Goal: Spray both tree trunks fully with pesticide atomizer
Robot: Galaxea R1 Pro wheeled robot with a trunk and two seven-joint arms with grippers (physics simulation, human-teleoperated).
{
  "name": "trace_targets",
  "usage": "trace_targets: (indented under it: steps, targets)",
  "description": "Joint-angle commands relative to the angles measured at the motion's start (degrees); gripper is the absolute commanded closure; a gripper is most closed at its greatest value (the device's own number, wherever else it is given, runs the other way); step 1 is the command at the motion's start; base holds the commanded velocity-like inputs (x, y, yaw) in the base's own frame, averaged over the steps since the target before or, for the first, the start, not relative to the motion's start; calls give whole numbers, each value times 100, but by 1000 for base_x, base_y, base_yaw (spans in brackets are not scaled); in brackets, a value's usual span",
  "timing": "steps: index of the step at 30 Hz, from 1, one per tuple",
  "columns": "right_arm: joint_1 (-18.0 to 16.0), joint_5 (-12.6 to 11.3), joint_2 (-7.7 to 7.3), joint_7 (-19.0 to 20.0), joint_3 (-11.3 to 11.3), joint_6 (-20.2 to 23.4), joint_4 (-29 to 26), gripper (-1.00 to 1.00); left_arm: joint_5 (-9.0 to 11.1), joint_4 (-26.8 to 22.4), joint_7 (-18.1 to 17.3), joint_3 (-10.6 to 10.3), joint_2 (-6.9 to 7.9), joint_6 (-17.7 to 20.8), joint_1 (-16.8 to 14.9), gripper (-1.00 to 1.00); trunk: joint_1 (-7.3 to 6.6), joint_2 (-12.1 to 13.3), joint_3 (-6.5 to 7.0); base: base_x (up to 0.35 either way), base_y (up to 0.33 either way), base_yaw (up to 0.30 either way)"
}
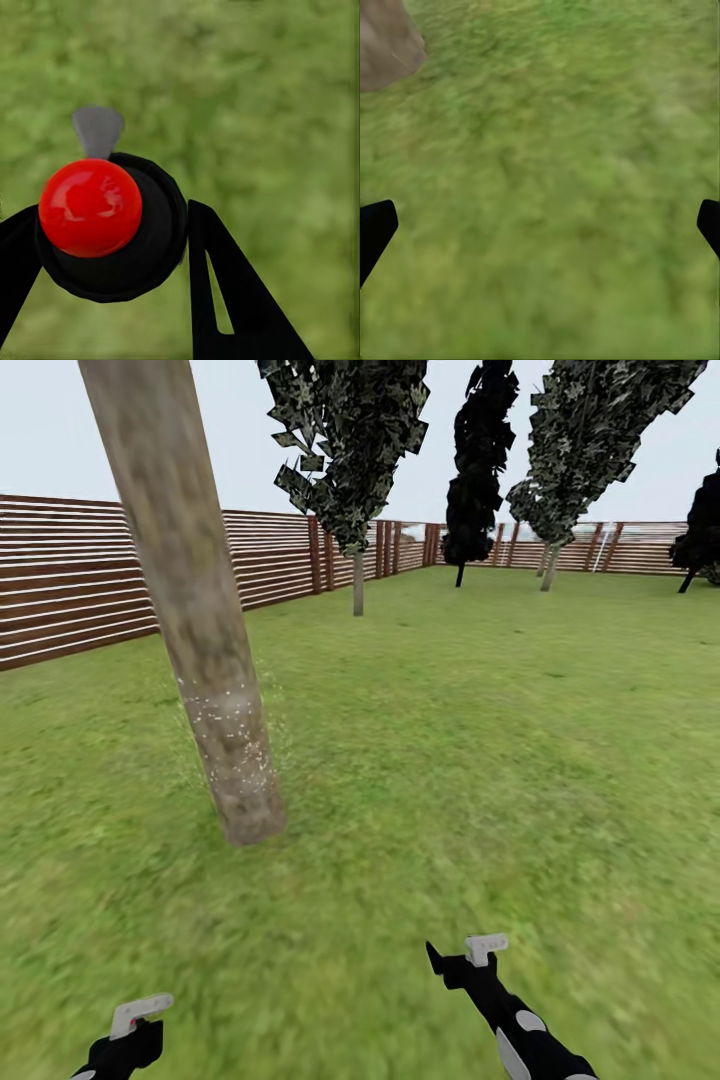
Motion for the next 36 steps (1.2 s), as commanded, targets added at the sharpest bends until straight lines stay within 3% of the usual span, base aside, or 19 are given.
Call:
trace_targets:
  steps: [1, 7, 9, 12, 15, 19, 36]
  targets:
    - [0, 1, 0, 0, 0, 0, 0, -100, -1, 3, 2, 0, 0, 0, 0, 100, -23, 42, 28, 0, 0, 0]
    - [0, -2, -8, 0, 0, 6, 17, -100, 1, 26, 4, -2, -10, 0, 0, 100, -154, 282, 183, 0, 0, 0]
    - [37, -7, -31, 0, -4, 5, 281, -100, 6, 24, 4, -7, -21, 0, 0, 100, -198, 363, 233, 0, 0, 0]
    - [341, -6, -99, -33, -8, 0, 488, -100, 7, 26, -3, -9, -26, -8, 0, 100, -264, 483, 294, 0, 0, 0]
    - [559, 6, -106, -370, -3, 8, 592, -100, 13, 24, -5, -8, -26, -9, 0, 100, -330, 603, 348, 0, 0, 0]
    - [605, 12, -90, -662, 8, 17, 1228, -100, 8, 26, -5, -9, -35, -9, 0, 100, -418, 764, 420, 0, 0, 0]
    - [756, 9, -88, -671, 7, 18, 1380, -100, 7, 29, -5, -9, -29, -10, 0, 100, -769, 1405, 707, 0, 0, 0]
